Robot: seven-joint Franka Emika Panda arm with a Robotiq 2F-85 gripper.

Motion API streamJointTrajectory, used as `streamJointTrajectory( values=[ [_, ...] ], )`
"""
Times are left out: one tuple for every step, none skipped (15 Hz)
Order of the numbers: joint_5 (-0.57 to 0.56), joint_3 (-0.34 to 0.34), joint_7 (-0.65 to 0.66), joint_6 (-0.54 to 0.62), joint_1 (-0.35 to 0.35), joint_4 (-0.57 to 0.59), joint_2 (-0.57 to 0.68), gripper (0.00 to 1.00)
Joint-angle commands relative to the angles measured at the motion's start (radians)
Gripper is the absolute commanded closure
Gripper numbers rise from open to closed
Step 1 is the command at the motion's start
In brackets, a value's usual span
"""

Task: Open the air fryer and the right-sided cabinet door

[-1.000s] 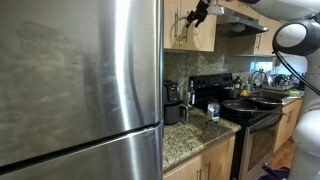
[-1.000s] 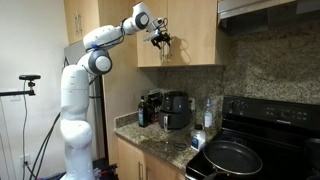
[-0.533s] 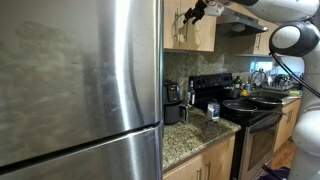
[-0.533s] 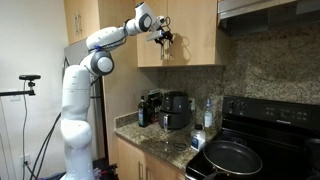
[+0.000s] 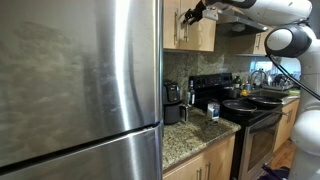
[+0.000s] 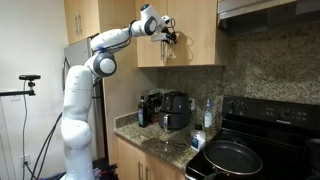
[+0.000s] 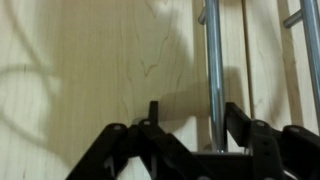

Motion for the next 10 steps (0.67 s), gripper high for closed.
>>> streamJointTrajectory(
  values=[
    [0.052, -0.005, 0.009, 0.031, -0.023, -0.037, 0.007, 0.67],
    [0.054, -0.004, 0.02, 0.031, -0.018, -0.054, -0.001, 0.74],
    [0.063, -0.001, 0.028, 0.031, -0.015, -0.076, -0.011, 0.79],
    [0.059, 0.003, 0.037, 0.04, -0.006, -0.117, -0.025, 0.81],
    [0.049, 0.006, 0.042, 0.051, 0.003, -0.158, -0.037, 0.83],
    [0.043, 0.01, 0.046, 0.058, 0.009, -0.193, -0.05, 0.89],
    [0.034, 0.011, 0.048, 0.068, 0.013, -0.227, -0.062, 0.96],
    [0.005, 0.009, 0.058, 0.076, 0.02, -0.26, -0.076, 1.0],
    [-0.044, 0.006, 0.064, 0.091, 0.027, -0.287, -0.088, 1.0],
    [-0.098, 0.005, 0.068, 0.112, 0.034, -0.315, -0.104, 1.0]
  ],
)
